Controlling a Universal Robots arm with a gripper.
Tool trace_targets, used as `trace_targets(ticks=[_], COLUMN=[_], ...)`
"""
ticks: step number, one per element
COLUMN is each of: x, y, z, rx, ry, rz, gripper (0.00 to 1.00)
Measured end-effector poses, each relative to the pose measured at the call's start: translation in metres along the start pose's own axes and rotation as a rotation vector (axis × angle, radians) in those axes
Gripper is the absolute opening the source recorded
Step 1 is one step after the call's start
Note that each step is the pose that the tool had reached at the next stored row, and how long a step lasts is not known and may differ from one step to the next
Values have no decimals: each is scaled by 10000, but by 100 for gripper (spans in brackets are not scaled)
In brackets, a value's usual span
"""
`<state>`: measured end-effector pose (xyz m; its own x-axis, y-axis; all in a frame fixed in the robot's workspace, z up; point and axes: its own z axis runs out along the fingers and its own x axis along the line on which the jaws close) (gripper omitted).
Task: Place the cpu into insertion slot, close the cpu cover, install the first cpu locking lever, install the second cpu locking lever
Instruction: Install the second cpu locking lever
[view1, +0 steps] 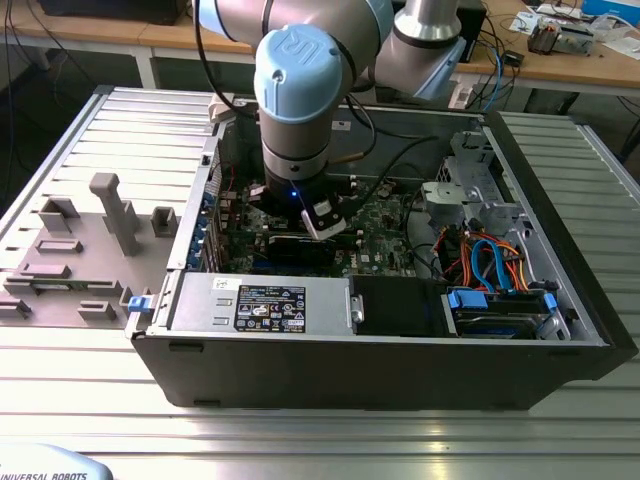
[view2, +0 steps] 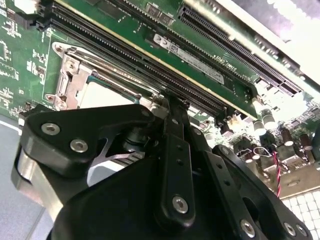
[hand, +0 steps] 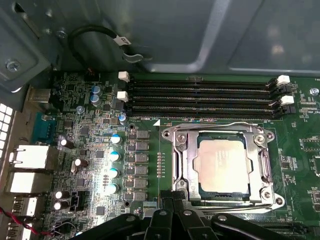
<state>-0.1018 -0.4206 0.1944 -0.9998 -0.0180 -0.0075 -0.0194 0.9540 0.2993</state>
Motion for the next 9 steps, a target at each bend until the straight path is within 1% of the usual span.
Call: trace_targets(ticks=[5,9], x=[1,1], y=[0,13], z=[-5,-45], rx=[-3,-3], ry=[-2,-1], rz=[0,-2], gripper=[11,11])
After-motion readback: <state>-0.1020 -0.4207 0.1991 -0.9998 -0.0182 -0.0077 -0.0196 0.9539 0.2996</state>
